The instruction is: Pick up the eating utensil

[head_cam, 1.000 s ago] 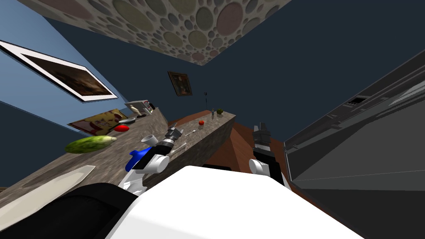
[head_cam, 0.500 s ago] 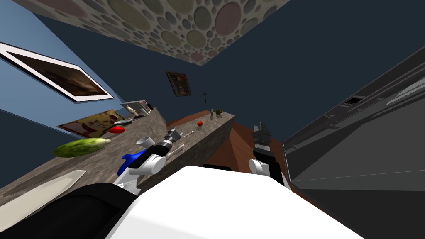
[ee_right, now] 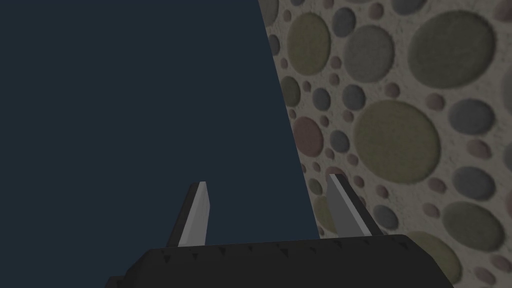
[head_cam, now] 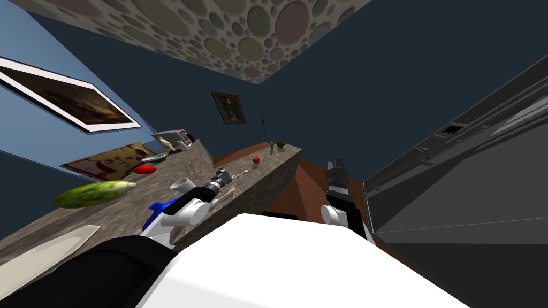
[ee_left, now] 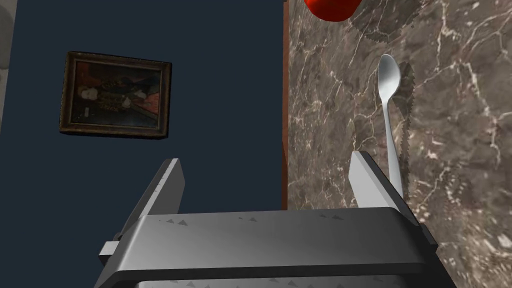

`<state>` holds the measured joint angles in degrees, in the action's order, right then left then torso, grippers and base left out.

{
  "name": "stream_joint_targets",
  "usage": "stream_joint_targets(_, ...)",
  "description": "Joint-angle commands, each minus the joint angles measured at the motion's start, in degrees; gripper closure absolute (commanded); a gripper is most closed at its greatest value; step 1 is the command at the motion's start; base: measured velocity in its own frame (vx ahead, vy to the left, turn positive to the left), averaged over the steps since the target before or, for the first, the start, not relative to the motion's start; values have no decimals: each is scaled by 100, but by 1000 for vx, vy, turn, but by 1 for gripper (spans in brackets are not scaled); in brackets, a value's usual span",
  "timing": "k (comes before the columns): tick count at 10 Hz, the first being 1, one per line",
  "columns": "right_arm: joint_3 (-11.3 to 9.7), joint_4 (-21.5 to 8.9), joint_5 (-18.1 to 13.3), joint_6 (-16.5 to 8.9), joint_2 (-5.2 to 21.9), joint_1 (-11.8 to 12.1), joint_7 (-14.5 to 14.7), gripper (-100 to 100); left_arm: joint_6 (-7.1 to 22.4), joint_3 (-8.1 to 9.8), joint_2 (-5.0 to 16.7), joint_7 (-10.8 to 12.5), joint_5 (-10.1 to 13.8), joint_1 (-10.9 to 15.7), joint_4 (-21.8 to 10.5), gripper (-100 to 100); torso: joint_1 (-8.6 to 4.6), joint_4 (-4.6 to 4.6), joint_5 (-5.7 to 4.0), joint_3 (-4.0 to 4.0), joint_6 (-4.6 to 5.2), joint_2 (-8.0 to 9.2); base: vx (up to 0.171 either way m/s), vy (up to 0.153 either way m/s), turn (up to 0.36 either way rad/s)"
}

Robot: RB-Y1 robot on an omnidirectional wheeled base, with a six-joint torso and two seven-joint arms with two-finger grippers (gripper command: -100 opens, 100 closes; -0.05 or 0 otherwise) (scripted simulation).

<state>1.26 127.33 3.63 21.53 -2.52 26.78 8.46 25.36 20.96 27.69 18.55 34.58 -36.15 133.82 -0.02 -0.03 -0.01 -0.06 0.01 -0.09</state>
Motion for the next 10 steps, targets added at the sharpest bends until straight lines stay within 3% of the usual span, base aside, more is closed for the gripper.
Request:
stream_joint_targets(1, 0, 0, 0, 0, 0, 0, 0, 0, 286, 17, 0, 50, 24, -20, 21, -100, 0, 0, 0, 0, 0, 0, 28, -10, -18)
stream_joint_targets(10, 0, 0, 0, 0, 0, 0, 0, 0, 1587, 225, 342, 323, 393, -211, -102, -100, 7, 1, 1, 3, 0, 6, 14, -1, -26)
